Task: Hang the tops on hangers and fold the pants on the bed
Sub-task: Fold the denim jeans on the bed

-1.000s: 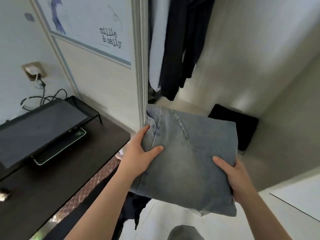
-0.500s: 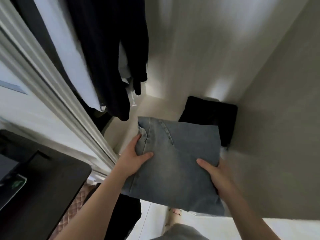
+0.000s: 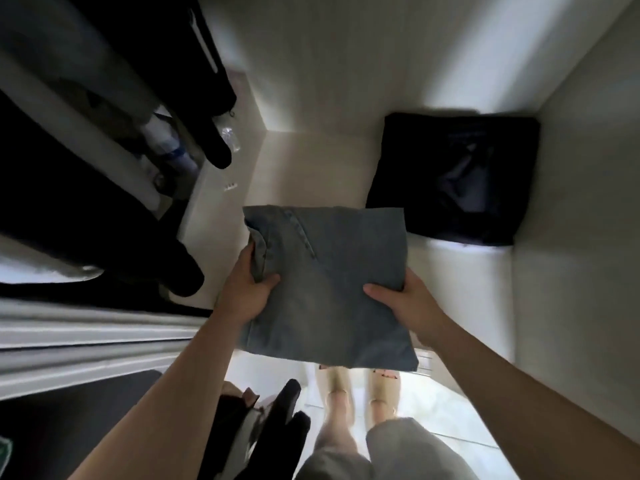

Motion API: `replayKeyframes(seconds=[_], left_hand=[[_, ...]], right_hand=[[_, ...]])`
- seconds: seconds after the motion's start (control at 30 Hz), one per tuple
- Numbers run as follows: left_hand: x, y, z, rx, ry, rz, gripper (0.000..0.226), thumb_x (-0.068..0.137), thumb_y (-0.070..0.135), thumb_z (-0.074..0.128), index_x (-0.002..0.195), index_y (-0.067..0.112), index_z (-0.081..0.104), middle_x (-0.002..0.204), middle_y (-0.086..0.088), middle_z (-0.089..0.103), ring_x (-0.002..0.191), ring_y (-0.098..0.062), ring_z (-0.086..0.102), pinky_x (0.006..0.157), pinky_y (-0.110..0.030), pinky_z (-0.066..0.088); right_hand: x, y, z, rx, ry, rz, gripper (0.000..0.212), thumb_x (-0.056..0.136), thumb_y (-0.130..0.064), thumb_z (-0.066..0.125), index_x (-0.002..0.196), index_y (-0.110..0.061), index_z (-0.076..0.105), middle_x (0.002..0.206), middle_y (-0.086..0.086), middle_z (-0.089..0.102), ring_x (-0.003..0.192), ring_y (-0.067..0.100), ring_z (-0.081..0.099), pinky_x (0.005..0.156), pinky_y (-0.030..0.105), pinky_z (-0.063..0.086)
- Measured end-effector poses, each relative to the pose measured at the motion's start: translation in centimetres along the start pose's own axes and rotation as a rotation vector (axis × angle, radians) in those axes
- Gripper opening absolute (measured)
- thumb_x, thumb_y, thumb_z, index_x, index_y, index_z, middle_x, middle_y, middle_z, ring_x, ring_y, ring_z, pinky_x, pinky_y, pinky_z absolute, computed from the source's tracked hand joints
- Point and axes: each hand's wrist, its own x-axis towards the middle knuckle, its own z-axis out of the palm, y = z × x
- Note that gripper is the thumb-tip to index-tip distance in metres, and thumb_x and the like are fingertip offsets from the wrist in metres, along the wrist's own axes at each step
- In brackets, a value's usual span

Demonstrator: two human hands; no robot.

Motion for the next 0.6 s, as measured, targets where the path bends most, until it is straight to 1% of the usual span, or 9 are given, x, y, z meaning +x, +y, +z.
replayKeyframes(seconds=[0.07,0.1,0.2,0.23,0.27,0.33,0.47,0.53,0.6], left_hand=[[1.9,-0.9,-0.5,0.031,0.042,-0.001,0.079,0.088,0.008,0.072,0.154,0.023,0.033,0.15,0.001,0.048,0.135,-0.019,0.046,0.115,-0.04,0.037],[2.7,-1.3,-0.6,0.061,0.081,-0.008,0.078,0.088,0.009,0.071,0.155,0.022,0.033,0.151,-0.001,0.047,0.136,-0.02,0.045,0.115,-0.039,0.036],[4.2,-2.5,-0.6,0.202,0.227,-0.001,0.069,0.088,0.003,0.066,0.151,0.014,0.04,0.15,-0.01,0.048,0.138,-0.029,0.044,0.116,-0.039,0.033],[4.3,-2.8,-0.5,0.246,0.24,0.014,0.068,0.087,-0.001,0.064,0.15,0.011,0.041,0.15,-0.013,0.048,0.139,-0.031,0.043,0.116,-0.038,0.032],[4.3,-3.1,-0.2,0.291,0.23,0.028,0.067,0.086,-0.003,0.061,0.149,0.009,0.042,0.152,-0.015,0.045,0.14,-0.033,0.041,0.117,-0.039,0.03],[3.8,-3.5,0.3,0.402,0.206,0.045,0.065,0.088,0.003,0.061,0.15,0.011,0.042,0.157,-0.015,0.036,0.143,-0.036,0.034,0.118,-0.043,0.028],[0.9,-4.5,1.9,0.622,0.127,0.109,0.066,0.09,0.025,0.065,0.15,0.027,0.039,0.165,-0.002,0.021,0.149,-0.032,0.019,0.115,-0.054,0.029],[-1.0,-5.6,2.6,0.704,0.034,0.193,0.065,0.09,0.034,0.064,0.15,0.029,0.038,0.166,-0.001,0.018,0.152,-0.028,0.011,0.115,-0.057,0.027],[-2.6,-7.1,3.1,0.782,-0.042,0.221,0.068,0.088,0.04,0.065,0.15,0.03,0.038,0.166,0.0,0.017,0.153,-0.027,0.009,0.115,-0.057,0.026]], right_hand=[[2.5,0.3,1.5,-0.027,-0.021,0.007,0.049,0.085,-0.006,0.077,0.128,-0.018,0.058,0.119,-0.002,0.072,0.105,0.014,0.07,0.086,0.029,0.058],[3.6,0.4,2.2,-0.055,-0.025,0.02,0.05,0.086,-0.007,0.076,0.13,-0.019,0.056,0.12,-0.003,0.07,0.105,0.014,0.068,0.085,0.027,0.057],[6.3,1.4,3.8,-0.157,-0.016,0.086,0.059,0.09,-0.004,0.069,0.142,-0.017,0.045,0.126,0.003,0.063,0.107,0.018,0.063,0.076,0.02,0.054],[6.6,1.8,4.0,-0.195,-0.007,0.114,0.063,0.091,-0.002,0.066,0.145,-0.017,0.039,0.128,0.007,0.061,0.108,0.022,0.062,0.077,0.024,0.056],[6.8,2.2,4.2,-0.248,0.009,0.129,0.067,0.092,-0.002,0.064,0.149,-0.019,0.034,0.13,0.01,0.059,0.11,0.027,0.061,0.083,0.032,0.057],[6.3,3.2,4.4,-0.423,0.038,0.094,0.076,0.089,-0.005,0.064,0.151,-0.023,0.026,0.137,0.01,0.053,0.12,0.034,0.054,0.098,0.049,0.051],[2.9,5.1,5.4,-0.849,0.104,-0.098,0.098,0.082,-0.023,0.074,0.158,-0.023,0.012,0.161,0.007,0.022,0.143,0.038,0.025,0.113,0.056,0.032],[0.9,6.3,6.2,-1.059,0.112,-0.3,0.099,0.077,-0.032,0.08,0.157,-0.023,0.024,0.164,0.012,0.017,0.148,0.041,0.02,0.113,0.06,0.03],[-0.2,7.6,6.9,-1.206,0.01,-0.388,0.091,0.072,-0.04,0.085,0.151,-0.026,0.041,0.165,0.014,0.02,0.149,0.043,0.022,0.112,0.061,0.032]])
